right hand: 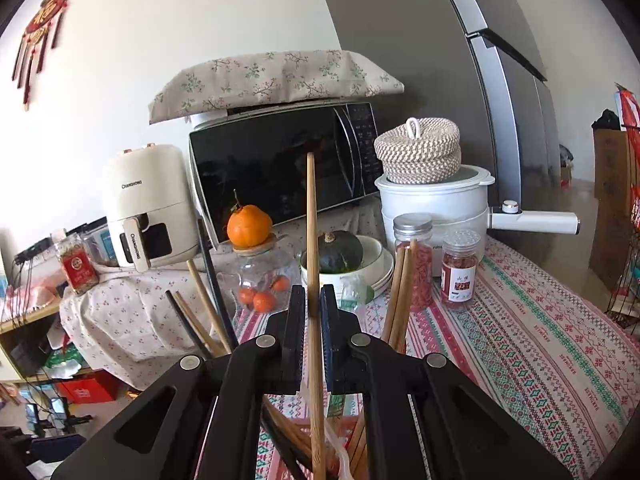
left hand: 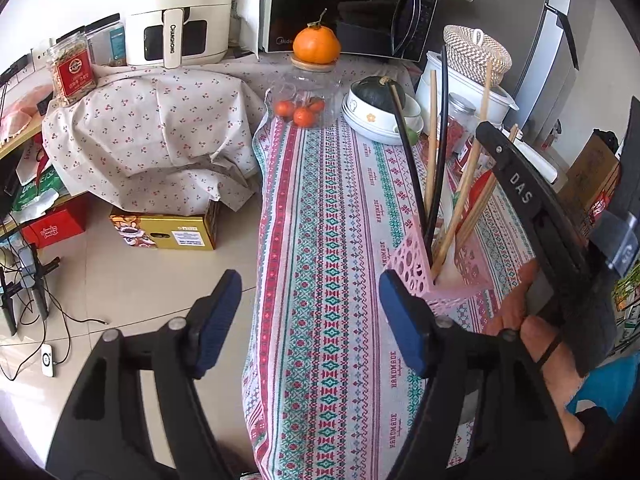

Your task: Organize utensils

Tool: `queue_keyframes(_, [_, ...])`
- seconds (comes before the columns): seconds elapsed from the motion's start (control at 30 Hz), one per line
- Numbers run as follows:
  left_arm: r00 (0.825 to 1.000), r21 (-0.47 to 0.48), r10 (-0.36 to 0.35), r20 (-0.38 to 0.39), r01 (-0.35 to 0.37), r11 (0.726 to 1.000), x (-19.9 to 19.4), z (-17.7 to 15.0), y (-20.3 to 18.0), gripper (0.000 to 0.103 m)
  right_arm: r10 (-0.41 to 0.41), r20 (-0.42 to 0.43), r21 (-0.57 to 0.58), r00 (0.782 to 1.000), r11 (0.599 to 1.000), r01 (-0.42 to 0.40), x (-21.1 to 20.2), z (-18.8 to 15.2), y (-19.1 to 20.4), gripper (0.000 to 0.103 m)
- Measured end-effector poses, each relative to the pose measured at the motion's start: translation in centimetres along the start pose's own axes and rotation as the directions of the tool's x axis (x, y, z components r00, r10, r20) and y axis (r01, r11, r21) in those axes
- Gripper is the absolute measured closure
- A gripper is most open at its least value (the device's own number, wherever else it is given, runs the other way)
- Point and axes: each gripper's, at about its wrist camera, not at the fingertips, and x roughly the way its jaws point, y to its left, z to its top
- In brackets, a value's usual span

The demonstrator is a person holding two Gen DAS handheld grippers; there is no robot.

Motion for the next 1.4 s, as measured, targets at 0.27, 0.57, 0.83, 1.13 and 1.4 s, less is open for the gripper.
queue_keyframes(0.27, [1.0, -0.01, 0.017, -0.001, -0.017, 1.0, -1.0, -0.3, -1.3, 0.017, 0.07, -0.039, 0.055, 0.997, 0.996, -0.068, -4.6, 2.9, -4.1, 0.05])
queue_keyframes(0.57, [0.996, -0.011, 0.079, 0.04, -0.079, 0.997, -4.2, -2.0, -6.5, 0.001, -0.053, -0.226, -0.008, 0.973, 0.999, 0.053, -10.8, 5.1, -11.7, 0.028])
queue_keyframes(0.83, [0.996, 0.044, 0.05, 0.068, -0.053, 0.998, -6.7, -4.8, -11.5, 0.001, -0.186, -0.377, -0.107, 0.907, 0.982, 0.157, -15.1, 3.7, -16.1, 0.016])
queue_keyframes(1.13, [0.993, 0.071, 0.066, 0.101, -0.073, 0.995, -7.2, -5.6, -13.3, 0.001, -0.201, -0.45, -0.143, 0.87, 0.978, 0.152, -16.3, 2.4, -17.3, 0.003])
queue_keyframes(1.4, [0.993, 0.08, 0.059, 0.103, -0.067, 0.995, -7.0, -5.6, -14.1, 0.001, -0.228, -0.451, -0.167, 0.863, 0.971, 0.17, -15.5, 2.4, -17.2, 0.002])
